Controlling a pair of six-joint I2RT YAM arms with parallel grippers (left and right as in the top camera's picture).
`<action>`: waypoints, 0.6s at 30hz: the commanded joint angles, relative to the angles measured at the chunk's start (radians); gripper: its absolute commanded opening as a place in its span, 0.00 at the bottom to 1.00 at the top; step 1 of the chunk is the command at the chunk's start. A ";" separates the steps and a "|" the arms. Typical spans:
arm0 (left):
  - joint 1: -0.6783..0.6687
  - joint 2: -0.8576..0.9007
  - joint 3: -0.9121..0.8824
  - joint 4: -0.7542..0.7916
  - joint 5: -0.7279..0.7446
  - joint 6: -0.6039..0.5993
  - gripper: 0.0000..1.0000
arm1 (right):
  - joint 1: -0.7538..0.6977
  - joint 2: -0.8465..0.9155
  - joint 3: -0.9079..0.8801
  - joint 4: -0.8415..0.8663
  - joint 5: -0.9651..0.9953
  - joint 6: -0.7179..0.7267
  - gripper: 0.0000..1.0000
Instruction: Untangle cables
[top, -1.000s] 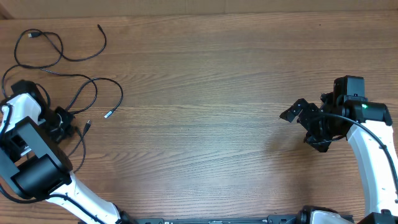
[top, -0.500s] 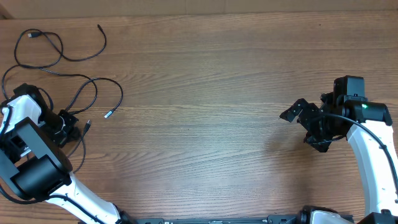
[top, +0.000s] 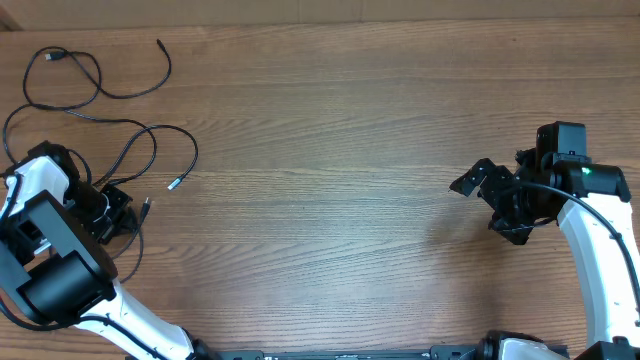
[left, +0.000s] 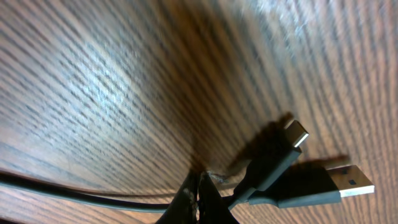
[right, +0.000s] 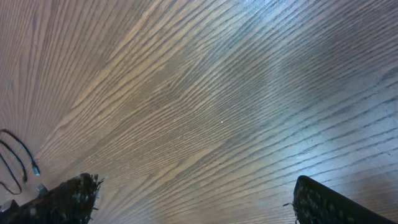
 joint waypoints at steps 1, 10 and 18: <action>-0.005 0.026 -0.051 0.001 0.027 0.024 0.04 | -0.003 -0.001 -0.005 0.004 0.003 -0.008 1.00; -0.004 0.024 0.036 -0.058 0.057 0.027 0.04 | -0.003 -0.001 -0.005 0.004 0.003 -0.007 1.00; -0.005 -0.104 0.155 -0.139 0.097 0.045 0.04 | -0.003 -0.001 -0.005 0.004 0.003 -0.008 1.00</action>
